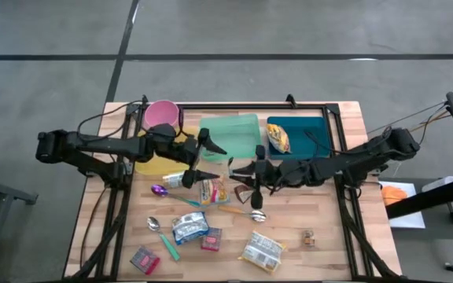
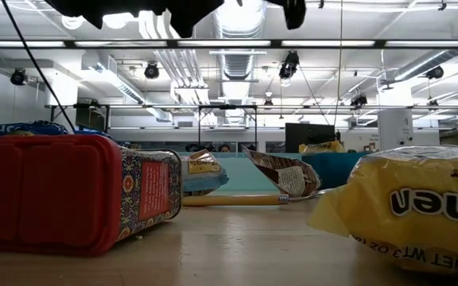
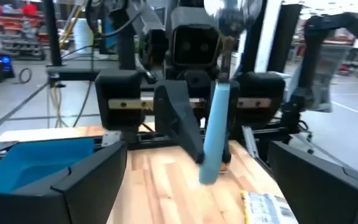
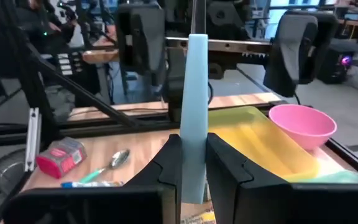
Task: Pick & Place Food Item
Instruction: Put the light blue spoon into the yellow bin
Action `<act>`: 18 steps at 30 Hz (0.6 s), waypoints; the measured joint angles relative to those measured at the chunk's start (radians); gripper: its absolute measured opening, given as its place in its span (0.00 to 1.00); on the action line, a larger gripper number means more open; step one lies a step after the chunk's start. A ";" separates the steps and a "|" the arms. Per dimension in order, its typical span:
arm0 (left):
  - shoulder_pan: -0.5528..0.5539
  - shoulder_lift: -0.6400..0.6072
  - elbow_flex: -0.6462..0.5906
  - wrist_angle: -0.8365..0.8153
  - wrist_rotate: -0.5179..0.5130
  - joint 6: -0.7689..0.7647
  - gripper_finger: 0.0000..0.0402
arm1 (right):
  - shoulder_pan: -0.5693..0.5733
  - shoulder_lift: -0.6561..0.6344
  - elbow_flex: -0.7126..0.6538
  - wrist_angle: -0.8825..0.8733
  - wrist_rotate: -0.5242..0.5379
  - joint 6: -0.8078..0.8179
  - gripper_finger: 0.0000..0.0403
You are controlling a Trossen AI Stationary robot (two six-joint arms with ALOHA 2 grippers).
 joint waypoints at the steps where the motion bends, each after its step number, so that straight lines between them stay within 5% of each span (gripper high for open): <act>1: 0.000 0.002 0.000 0.001 -0.013 -0.001 0.99 | -0.001 0.007 -0.001 0.008 0.000 -0.009 0.09; 18: -0.003 0.003 -0.004 0.015 -0.023 0.008 0.99 | -0.026 0.087 0.076 0.014 -0.075 -0.048 0.09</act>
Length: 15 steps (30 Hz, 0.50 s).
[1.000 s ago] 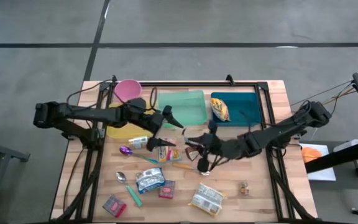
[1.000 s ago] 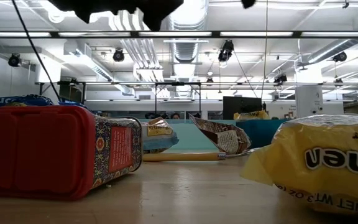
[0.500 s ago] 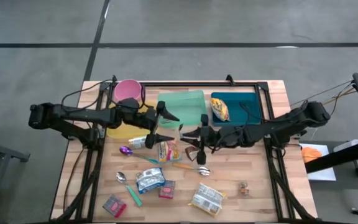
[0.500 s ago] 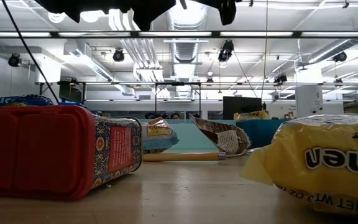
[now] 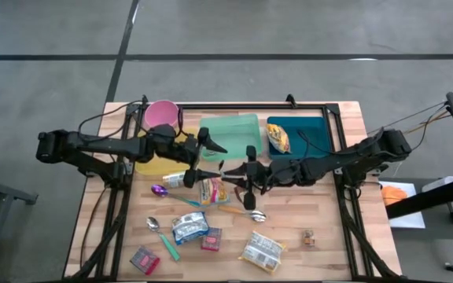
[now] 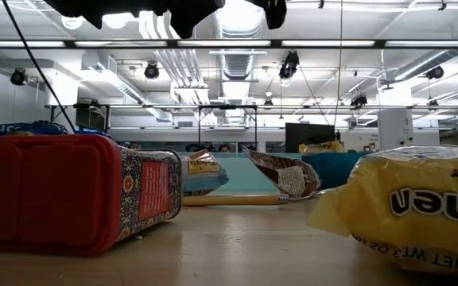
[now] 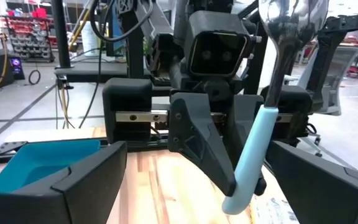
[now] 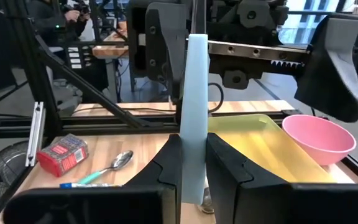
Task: Pick & Place Food Item
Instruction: Put the light blue spoon into the yellow bin
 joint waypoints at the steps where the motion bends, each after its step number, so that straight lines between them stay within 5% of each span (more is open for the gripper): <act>1: 0.000 0.000 0.000 0.000 0.000 0.009 0.98 | 0.000 0.000 0.000 0.000 0.000 0.000 0.09; 15: -0.001 0.000 0.000 0.004 0.030 0.016 0.65 | -0.019 0.004 0.000 0.008 -0.009 -0.017 0.09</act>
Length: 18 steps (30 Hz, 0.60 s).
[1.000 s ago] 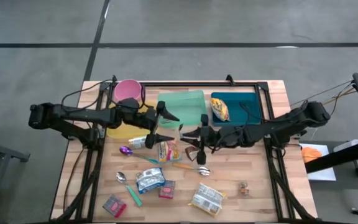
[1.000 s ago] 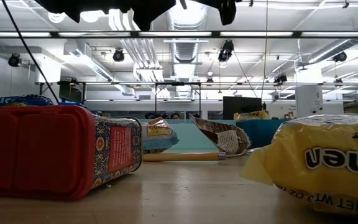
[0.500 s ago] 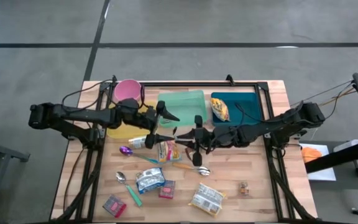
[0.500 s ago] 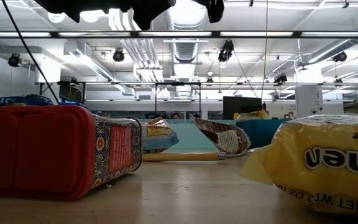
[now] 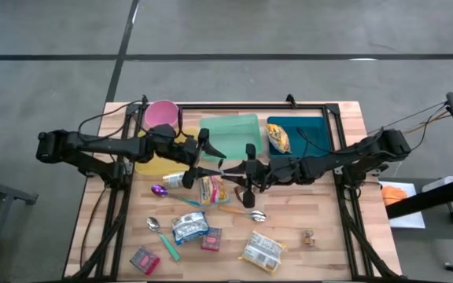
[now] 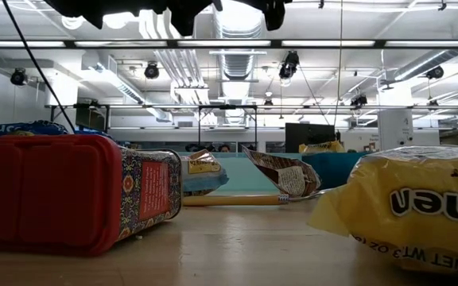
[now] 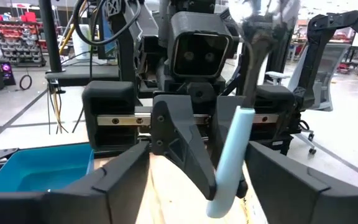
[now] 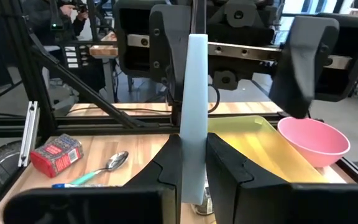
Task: Pick & Place Food Item
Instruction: Put the light blue spoon into the yellow bin
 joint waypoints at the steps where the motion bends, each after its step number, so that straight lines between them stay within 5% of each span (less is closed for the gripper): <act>1: 0.000 0.000 0.000 0.000 0.000 0.000 0.63 | -0.002 0.000 0.000 0.001 -0.005 0.000 0.09; 18: -0.002 0.000 0.000 0.001 0.067 0.004 0.27 | -0.016 0.002 0.000 0.016 -0.048 0.003 0.09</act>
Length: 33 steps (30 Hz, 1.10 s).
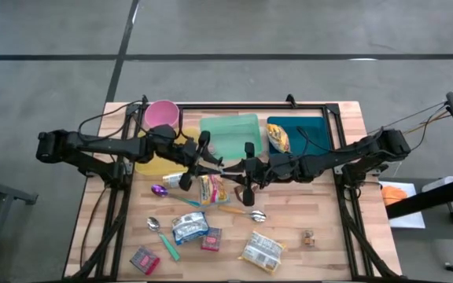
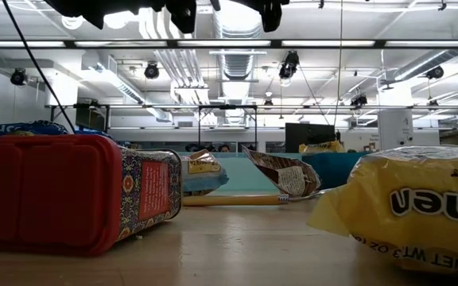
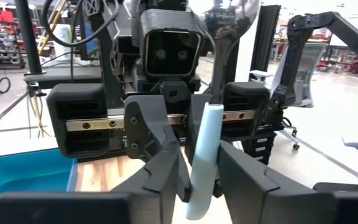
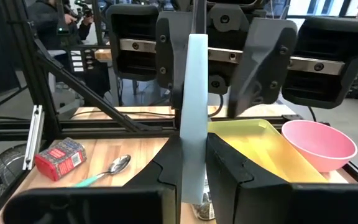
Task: Pick & Place Food Item
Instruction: Put the light blue spoon into the yellow bin
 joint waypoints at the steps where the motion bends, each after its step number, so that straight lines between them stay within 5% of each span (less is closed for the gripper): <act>1: 0.000 0.000 0.000 0.000 0.001 0.000 0.24 | 0.000 0.000 0.000 0.000 -0.001 0.000 0.09; 9: 0.000 0.000 0.000 0.006 -0.001 0.008 0.02 | -0.003 0.000 0.000 0.001 -0.054 0.006 0.09; 19: 0.000 0.001 -0.001 -0.013 0.004 0.009 0.01 | -0.003 0.001 -0.001 -0.001 -0.053 0.006 0.09; 24: -0.001 0.001 -0.001 -0.042 0.008 -0.012 0.13 | -0.005 0.001 -0.001 -0.010 -0.052 0.006 0.09; 33: -0.003 0.001 -0.001 -0.053 0.008 -0.012 0.49 | -0.004 0.001 -0.001 -0.027 -0.047 0.016 0.09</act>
